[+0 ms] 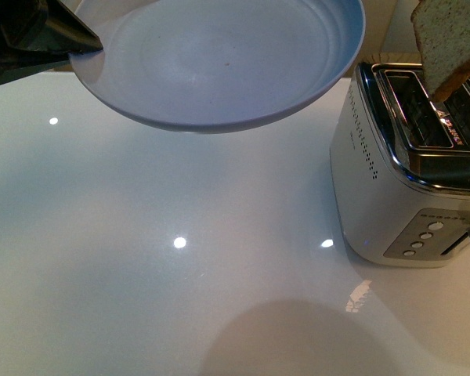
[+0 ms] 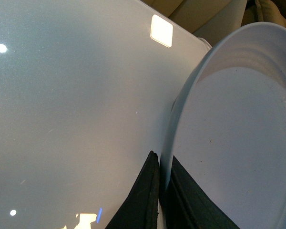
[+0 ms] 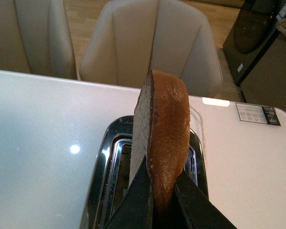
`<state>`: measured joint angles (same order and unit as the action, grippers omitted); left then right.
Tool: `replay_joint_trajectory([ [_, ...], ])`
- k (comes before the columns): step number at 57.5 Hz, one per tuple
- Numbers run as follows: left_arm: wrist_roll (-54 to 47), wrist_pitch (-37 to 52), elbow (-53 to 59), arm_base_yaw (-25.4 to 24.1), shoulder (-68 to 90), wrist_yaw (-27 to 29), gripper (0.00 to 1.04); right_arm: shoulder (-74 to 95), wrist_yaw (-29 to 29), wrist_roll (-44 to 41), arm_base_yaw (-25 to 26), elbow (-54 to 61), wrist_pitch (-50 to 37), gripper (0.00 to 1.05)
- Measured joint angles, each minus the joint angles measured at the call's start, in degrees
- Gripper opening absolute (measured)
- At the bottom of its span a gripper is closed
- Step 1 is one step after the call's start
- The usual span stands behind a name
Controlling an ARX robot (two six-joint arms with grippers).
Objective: Left arm holds plate, right arm toasts bread
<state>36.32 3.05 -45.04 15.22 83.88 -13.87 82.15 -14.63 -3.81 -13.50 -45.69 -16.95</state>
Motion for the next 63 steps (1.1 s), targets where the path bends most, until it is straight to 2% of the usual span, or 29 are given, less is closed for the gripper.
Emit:
replay_joint_trajectory([
  [63,0.0,0.02,0.0,0.0,0.0,0.0,0.03,2.23,0.24,1.46,0.04,-1.07,6.21,0.03],
])
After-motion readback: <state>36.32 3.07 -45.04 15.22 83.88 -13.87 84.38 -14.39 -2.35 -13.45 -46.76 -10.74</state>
